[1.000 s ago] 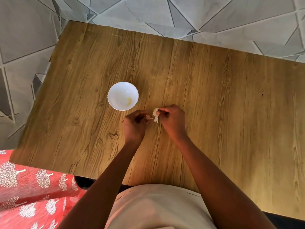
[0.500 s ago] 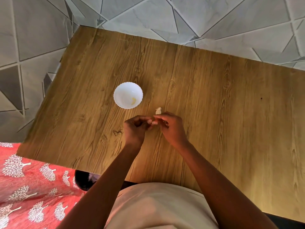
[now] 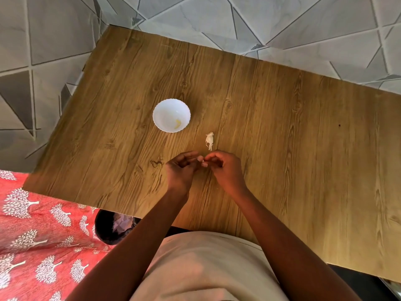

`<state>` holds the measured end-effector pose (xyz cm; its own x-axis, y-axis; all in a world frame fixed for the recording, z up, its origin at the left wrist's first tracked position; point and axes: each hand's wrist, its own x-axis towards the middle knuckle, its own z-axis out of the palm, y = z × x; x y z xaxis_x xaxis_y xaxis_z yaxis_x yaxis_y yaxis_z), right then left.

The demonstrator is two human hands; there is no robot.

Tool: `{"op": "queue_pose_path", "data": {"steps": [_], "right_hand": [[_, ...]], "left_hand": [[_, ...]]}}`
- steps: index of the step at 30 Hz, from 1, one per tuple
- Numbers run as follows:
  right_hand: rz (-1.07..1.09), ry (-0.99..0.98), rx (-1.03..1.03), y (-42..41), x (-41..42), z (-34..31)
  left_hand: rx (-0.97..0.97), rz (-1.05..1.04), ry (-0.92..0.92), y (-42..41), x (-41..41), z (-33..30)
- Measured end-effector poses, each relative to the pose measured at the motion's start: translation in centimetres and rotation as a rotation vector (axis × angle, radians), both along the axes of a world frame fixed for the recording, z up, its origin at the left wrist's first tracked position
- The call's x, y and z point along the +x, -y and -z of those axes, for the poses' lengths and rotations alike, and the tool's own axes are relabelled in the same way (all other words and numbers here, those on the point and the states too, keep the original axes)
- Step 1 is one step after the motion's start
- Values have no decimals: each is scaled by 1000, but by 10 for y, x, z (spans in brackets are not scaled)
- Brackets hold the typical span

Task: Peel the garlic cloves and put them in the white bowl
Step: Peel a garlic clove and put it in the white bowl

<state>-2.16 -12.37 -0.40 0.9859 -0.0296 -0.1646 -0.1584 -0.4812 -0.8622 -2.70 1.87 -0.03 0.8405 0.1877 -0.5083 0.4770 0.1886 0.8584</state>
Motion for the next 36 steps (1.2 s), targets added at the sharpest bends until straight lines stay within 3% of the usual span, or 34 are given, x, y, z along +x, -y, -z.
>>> {"op": "queue_pose_path", "data": {"steps": [6, 10, 14, 19, 36], "right_hand": [[48, -8, 3, -4, -4, -1], [-47, 36, -158, -3, -9, -2], [-254, 89, -468, -5, -13, -1], [-460, 38, -739, -15, -7, -14], [-758, -73, -981, -46, 12, -46]], "left_hand": [[144, 77, 64, -8, -2, 5], [402, 212, 223, -17, -4, 13], [703, 339, 488, -29, -10, 28], [733, 474, 623, -43, -12, 35], [721, 483, 634, -50, -10, 37]]}}
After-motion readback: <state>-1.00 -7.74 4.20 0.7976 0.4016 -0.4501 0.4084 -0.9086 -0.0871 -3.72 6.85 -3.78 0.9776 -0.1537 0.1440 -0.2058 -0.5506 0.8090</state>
